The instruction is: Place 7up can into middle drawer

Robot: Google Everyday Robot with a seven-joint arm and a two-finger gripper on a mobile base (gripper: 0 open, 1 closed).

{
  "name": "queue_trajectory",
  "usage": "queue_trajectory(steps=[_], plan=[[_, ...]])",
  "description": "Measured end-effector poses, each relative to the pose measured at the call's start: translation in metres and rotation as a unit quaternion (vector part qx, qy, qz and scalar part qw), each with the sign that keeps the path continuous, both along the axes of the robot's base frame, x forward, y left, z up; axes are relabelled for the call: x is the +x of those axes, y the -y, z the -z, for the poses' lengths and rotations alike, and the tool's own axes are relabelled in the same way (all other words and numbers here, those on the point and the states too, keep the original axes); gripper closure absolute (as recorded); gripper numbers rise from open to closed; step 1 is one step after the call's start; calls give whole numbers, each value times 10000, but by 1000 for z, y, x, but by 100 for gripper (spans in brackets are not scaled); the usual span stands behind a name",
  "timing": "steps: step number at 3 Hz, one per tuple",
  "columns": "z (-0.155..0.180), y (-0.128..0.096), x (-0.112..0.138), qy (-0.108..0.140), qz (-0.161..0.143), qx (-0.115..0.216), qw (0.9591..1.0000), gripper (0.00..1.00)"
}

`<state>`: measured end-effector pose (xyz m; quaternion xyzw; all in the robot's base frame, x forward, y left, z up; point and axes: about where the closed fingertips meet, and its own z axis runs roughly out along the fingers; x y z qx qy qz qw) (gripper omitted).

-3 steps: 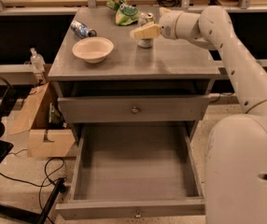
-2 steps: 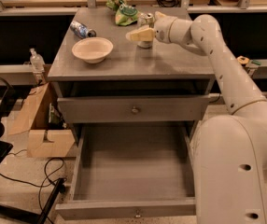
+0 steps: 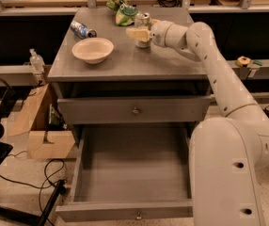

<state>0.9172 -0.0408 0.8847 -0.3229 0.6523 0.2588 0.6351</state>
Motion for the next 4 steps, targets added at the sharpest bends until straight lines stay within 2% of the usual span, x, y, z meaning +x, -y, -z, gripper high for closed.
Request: queue_trajectory(steps=[1,2,3,4], plan=[[1,-3,0,-6,-16,3,10000,77],[-10,-12,-10,5,-224,9,9997,99],[-40,-15,-50,-30,-648,8,9979,100],[-68,-7,-109,-275,-1037,-121,9942,100]])
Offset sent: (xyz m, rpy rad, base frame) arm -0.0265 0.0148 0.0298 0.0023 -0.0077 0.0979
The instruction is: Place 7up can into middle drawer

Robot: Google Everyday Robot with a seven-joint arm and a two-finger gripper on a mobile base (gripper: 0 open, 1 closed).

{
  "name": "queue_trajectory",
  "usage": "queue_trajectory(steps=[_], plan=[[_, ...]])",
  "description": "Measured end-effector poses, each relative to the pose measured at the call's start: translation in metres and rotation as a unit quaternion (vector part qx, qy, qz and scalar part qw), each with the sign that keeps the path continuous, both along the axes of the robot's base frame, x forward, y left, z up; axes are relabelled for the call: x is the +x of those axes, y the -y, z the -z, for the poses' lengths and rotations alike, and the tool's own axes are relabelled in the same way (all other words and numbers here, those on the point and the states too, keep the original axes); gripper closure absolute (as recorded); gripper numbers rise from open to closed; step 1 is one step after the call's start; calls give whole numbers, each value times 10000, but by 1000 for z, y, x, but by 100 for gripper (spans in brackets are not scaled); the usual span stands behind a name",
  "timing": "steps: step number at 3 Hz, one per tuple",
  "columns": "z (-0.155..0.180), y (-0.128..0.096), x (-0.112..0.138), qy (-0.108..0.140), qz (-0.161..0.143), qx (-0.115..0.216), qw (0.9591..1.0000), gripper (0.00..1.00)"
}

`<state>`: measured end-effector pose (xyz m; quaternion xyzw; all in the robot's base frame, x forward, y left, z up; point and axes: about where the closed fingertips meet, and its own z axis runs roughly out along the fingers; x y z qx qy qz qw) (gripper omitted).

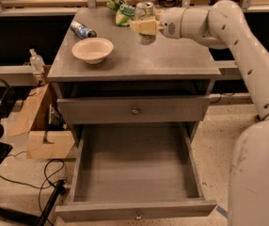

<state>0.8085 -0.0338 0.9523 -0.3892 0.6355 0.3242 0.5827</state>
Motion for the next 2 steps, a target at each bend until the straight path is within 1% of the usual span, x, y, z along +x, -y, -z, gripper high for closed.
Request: queue_trajectory(steps=[1,2], plan=[[-14,15,-59,-277,-254,-36,9993,100],[-10,33,-114,-367,-384,-37,9986,100]])
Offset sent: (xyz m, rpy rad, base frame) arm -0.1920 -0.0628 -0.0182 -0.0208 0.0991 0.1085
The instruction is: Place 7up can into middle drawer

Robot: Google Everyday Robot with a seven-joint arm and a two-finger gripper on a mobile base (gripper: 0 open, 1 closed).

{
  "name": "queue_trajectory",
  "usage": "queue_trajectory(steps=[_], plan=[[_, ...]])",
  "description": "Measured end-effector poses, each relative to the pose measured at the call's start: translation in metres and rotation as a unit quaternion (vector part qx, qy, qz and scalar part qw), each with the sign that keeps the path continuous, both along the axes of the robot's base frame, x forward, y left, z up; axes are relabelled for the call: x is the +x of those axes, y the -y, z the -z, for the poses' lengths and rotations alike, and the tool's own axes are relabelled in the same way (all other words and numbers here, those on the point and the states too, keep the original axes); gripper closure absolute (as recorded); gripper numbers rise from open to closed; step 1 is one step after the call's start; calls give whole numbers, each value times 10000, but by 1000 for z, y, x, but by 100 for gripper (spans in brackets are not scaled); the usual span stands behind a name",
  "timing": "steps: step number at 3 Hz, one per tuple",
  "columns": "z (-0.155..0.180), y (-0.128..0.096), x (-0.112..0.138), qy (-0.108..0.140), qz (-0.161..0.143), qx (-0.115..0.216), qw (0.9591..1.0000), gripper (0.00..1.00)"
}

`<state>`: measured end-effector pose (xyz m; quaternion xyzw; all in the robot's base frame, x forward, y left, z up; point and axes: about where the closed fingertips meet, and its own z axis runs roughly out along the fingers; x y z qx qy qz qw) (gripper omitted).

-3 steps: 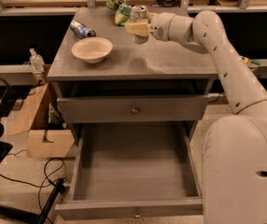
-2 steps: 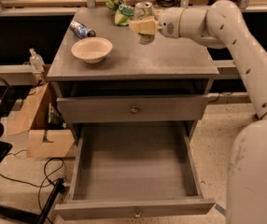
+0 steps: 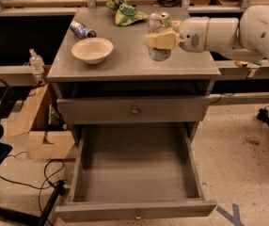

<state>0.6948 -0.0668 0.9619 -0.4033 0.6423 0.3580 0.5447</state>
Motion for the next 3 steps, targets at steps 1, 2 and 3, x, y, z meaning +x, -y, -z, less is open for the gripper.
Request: queue_trajectory(steps=[1,2,3], plan=[[34,13,-46,-4,-70,-25,10000,100],[103,5,-93,-109,-272,-168,9994,100],[105,3,-92,-88,-278,-146,9995,100]])
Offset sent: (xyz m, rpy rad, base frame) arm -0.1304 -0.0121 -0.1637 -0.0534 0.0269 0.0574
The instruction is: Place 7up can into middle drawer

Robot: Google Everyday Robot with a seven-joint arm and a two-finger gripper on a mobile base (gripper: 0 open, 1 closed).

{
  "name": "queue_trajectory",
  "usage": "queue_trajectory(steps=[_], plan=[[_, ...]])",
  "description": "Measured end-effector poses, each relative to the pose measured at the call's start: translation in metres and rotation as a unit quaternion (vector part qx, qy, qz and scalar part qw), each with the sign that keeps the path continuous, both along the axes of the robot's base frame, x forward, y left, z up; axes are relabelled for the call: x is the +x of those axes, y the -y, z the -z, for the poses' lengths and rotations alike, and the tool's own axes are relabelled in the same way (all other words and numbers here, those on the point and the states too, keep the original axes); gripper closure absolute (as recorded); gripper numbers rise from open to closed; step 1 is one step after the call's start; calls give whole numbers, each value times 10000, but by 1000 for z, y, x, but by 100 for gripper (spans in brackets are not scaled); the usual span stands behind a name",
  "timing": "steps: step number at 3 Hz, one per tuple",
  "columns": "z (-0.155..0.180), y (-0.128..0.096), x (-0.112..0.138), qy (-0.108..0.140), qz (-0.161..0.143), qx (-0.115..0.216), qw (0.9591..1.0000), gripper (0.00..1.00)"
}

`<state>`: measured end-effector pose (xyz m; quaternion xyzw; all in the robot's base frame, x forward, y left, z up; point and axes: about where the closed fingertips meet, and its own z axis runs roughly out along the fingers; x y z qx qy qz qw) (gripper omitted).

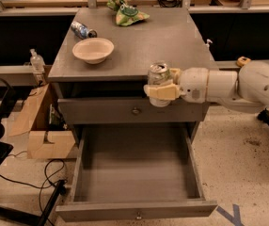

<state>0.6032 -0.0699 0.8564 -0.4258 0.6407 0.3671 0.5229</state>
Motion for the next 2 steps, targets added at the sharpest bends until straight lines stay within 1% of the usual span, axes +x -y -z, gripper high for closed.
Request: queue_trajectory(steps=[1,2], plan=[[33,-18,5,134,-85,199,9997,100],[95,-56,14,404,-275,468,9977,100]])
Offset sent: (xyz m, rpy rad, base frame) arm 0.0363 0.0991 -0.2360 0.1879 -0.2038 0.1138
